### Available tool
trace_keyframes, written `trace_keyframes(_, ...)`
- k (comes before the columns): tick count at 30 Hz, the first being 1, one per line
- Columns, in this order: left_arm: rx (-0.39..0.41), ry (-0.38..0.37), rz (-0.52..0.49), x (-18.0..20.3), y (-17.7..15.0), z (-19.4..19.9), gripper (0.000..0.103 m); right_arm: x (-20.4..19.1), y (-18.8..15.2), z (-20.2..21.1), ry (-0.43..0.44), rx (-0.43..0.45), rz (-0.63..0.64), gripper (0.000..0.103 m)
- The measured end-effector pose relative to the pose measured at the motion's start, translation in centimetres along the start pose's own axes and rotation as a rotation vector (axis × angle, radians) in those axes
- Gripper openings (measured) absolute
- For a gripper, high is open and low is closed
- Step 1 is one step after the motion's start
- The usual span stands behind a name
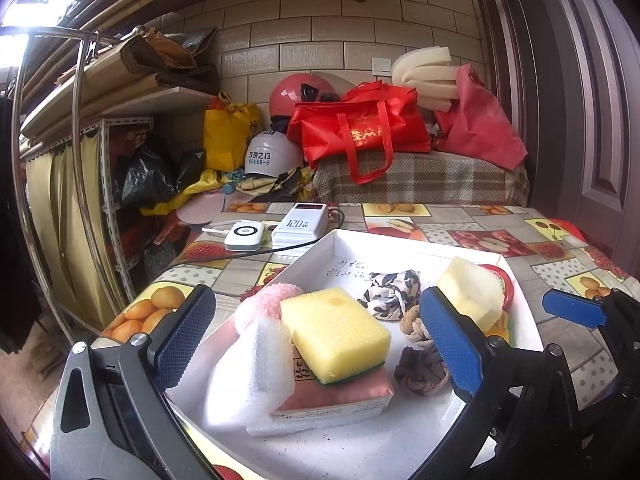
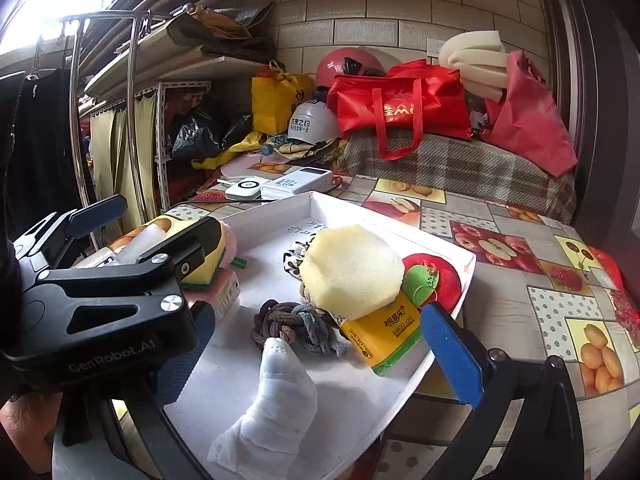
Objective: Organize soft objects
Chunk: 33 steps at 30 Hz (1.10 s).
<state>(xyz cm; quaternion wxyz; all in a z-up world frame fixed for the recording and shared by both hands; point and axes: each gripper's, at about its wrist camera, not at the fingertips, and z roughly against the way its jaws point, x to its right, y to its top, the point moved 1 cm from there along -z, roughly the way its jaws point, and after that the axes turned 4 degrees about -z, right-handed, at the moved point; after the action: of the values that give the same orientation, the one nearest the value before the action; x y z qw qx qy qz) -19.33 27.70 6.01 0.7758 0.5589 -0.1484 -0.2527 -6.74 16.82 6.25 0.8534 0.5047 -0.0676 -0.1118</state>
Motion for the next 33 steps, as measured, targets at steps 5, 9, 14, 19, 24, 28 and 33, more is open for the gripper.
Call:
trace_keyframes(5, -0.001, 0.000, 0.000, -0.1, 0.0, 0.1, 0.103, 0.0, 0.1, -0.1, -0.003, 0.005, 0.002, 0.103)
trace_keyframes(9, 0.004, -0.001, 0.005, -0.1, 0.1, 0.1, 0.103, 0.1, 0.1, -0.1, -0.006, 0.010, 0.001, 0.103)
trace_keyframes(14, 0.022, 0.027, 0.029, -0.4, 0.3, 0.8, 0.103, 0.2, 0.1, 0.8, -0.065, 0.054, -0.012, 0.103)
trace_keyframes(19, 0.026, 0.034, 0.040, 0.0, 0.1, 1.8, 0.103, 0.3, -0.2, 1.6, -0.085, 0.074, -0.013, 0.103)
trace_keyframes(24, 0.022, 0.024, 0.031, 0.9, -0.2, 2.6, 0.103, 0.7, -0.7, 2.4, -0.082, 0.066, -0.016, 0.103)
trace_keyframes(28, 0.009, 0.011, 0.017, 1.8, -0.5, 3.2, 0.103, 1.2, -1.2, 3.1, -0.081, 0.052, -0.021, 0.103)
trace_keyframes(33, -0.001, -0.017, 0.007, 3.0, -1.0, 4.4, 0.103, 2.4, -2.0, 4.0, -0.071, 0.016, -0.048, 0.103)
